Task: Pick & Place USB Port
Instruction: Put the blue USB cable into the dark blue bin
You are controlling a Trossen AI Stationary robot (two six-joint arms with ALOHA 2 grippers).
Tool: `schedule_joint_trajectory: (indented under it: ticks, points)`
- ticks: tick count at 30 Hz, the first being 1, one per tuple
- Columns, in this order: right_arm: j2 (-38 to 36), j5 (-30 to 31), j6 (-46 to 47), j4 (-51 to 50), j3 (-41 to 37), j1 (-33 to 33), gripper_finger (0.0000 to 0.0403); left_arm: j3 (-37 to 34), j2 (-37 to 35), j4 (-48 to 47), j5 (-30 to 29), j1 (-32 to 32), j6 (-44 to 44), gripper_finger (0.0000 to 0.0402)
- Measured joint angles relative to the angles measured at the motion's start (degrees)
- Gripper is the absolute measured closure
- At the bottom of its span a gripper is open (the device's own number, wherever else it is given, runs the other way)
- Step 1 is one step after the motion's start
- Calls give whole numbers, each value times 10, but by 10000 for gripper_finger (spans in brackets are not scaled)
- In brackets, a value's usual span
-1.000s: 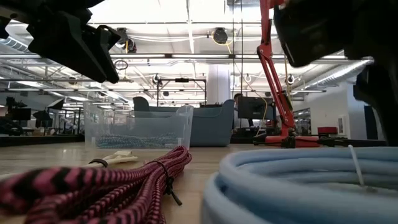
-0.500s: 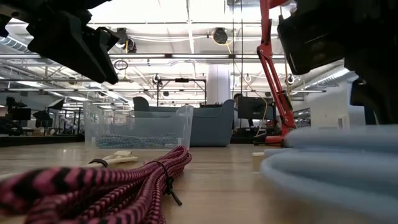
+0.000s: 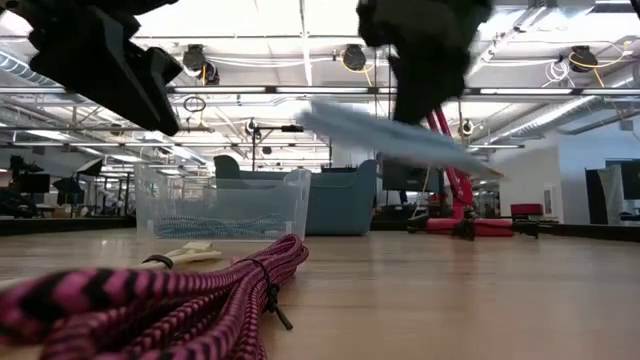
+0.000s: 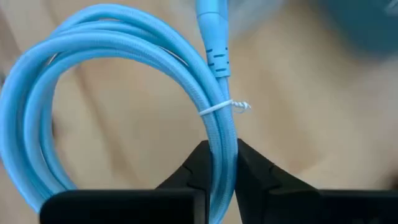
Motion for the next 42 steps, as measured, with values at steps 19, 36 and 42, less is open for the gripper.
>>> schedule_joint_trajectory:
  ticks: [19,36,42]
  points:
    - [-59,-98,-353,212,80,-329,372,0,0,3,-93,-111,-179,268]
    - [218,-79,-546,-22,391,-342,372,0,0,4,-172,-191,-296,268]
    - [227,-61,-598,-13,391,-342,371,0,0,5,-185,-200,-302,268]
